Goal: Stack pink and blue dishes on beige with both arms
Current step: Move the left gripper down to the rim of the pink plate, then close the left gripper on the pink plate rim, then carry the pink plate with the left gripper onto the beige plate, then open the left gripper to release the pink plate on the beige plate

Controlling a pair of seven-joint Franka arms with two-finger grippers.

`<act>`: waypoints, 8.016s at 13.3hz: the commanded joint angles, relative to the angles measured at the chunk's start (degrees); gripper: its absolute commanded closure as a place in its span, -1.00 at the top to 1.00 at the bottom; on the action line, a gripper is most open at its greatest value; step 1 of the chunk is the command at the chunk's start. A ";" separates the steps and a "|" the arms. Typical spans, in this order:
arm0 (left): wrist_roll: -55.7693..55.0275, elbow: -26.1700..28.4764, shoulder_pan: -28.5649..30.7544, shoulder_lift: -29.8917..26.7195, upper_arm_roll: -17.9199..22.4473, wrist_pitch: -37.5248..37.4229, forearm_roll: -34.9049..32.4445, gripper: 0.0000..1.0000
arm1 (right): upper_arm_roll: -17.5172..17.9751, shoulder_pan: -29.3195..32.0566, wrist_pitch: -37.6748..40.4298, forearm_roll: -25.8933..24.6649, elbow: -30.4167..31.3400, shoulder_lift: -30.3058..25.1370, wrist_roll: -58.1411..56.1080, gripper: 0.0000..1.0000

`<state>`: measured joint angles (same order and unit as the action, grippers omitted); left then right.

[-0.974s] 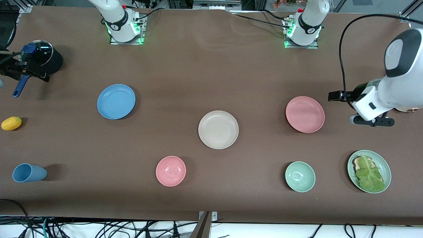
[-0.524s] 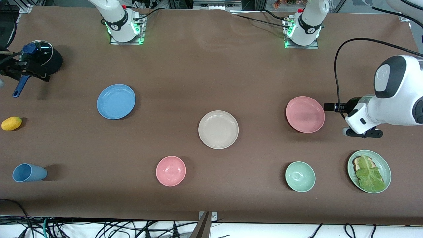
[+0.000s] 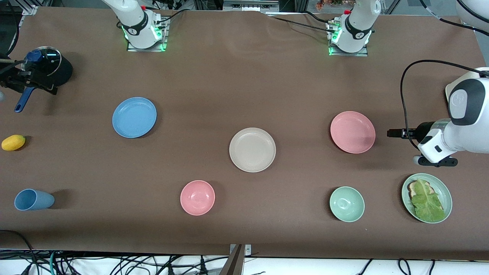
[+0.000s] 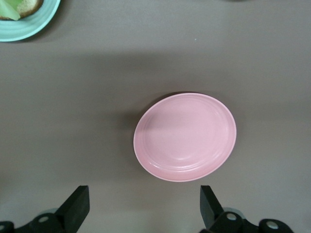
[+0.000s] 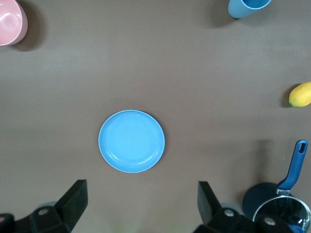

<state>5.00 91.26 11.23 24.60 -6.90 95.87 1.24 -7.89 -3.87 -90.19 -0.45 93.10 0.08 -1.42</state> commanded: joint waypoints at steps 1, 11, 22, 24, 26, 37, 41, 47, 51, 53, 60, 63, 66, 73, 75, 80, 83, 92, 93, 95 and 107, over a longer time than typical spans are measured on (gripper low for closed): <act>3.16 6.19 1.33 -1.22 -0.39 6.24 0.51 1.00 | 0.07 0.01 0.81 0.37 -0.82 0.01 0.36 1.00; 8.87 21.67 5.20 -2.89 -0.39 24.88 3.40 1.00 | 0.07 0.01 0.81 0.37 -0.82 0.01 0.28 1.00; 21.35 30.47 6.25 -0.52 -0.39 37.72 14.30 1.00 | 0.07 0.01 0.81 0.37 -0.82 0.01 0.28 1.00; 23.56 30.56 7.05 0.27 -0.39 38.77 15.10 1.00 | 0.07 0.01 0.81 0.37 -0.90 0.01 0.36 1.00; 24.79 30.56 7.22 0.97 -0.39 39.22 15.19 1.00 | 0.07 0.01 0.81 0.45 -0.82 0.01 0.36 1.00; 25.41 30.56 7.05 1.59 -0.39 39.92 15.98 -0.76 | 0.16 0.01 1.51 0.45 -0.82 0.01 0.36 1.00; 25.67 30.56 7.14 1.24 -0.39 39.13 15.98 -1.00 | 0.16 0.01 1.51 0.45 -0.82 0.01 0.36 1.00; 25.59 29.86 7.05 0.80 -0.39 36.07 15.98 -1.00 | 0.16 -0.08 1.51 0.45 -0.82 0.01 0.36 1.00; 23.49 29.07 6.26 -3.94 -0.48 30.80 15.98 -1.00 | 0.16 -0.08 1.51 0.37 -0.82 -0.08 0.36 1.00; 22.78 25.92 6.26 -4.47 -0.57 25.62 15.89 -1.00 | 0.16 -0.08 1.51 0.37 -0.82 0.01 0.28 1.00; 14.45 15.71 1.96 -4.74 -1.27 15.05 15.63 -1.00 | 0.07 0.01 1.60 0.45 -0.82 -0.08 0.27 1.00; 5.06 13.95 0.37 -4.65 -6.70 15.14 15.46 -1.00 | 0.07 0.01 1.60 0.45 -0.82 -0.08 0.27 1.00; -5.67 12.20 -1.55 -4.04 -11.55 15.93 14.93 -1.00 | 0.07 0.01 1.60 0.45 -0.73 -0.08 0.27 1.00; -22.82 11.58 -13.06 -2.37 -11.64 22.94 14.93 -1.00 | 0.07 0.01 1.95 0.45 -0.73 -0.17 0.36 1.00; -28.00 11.58 -16.93 -1.05 -11.56 26.20 14.93 -1.00 | 0.07 0.01 1.95 0.45 -0.82 -0.08 0.36 1.00; -35.31 10.70 -22.82 3.87 -11.47 34.72 14.93 -1.00 | -0.02 0.09 1.95 0.45 -0.90 0.01 0.27 1.00; -38.48 9.91 -24.59 6.24 -11.38 37.37 11.25 -1.00 | -0.02 0.01 1.95 0.37 -0.90 0.01 0.27 1.00; -40.51 3.93 -25.38 14.68 -10.94 41.68 7.54 -1.00 | 0.07 0.00 2.12 0.37 -0.90 0.01 0.36 1.00; -40.59 3.58 -25.47 15.12 -10.94 41.68 7.54 -1.00 | 0.07 0.01 2.04 0.37 -0.90 0.01 0.36 1.00; -40.51 3.58 -25.56 15.21 -10.94 41.68 7.54 -1.00 | 0.07 0.01 2.04 0.37 -0.90 0.01 0.27 1.00; -45.87 4.10 -26.88 15.04 -10.94 41.68 -4.58 -0.56 | -0.02 0.09 2.12 0.45 -0.82 0.01 0.36 1.00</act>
<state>-39.63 96.63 -15.33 39.07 -18.16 137.73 -1.61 -7.81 -3.88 -88.96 -0.45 93.10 0.08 -1.42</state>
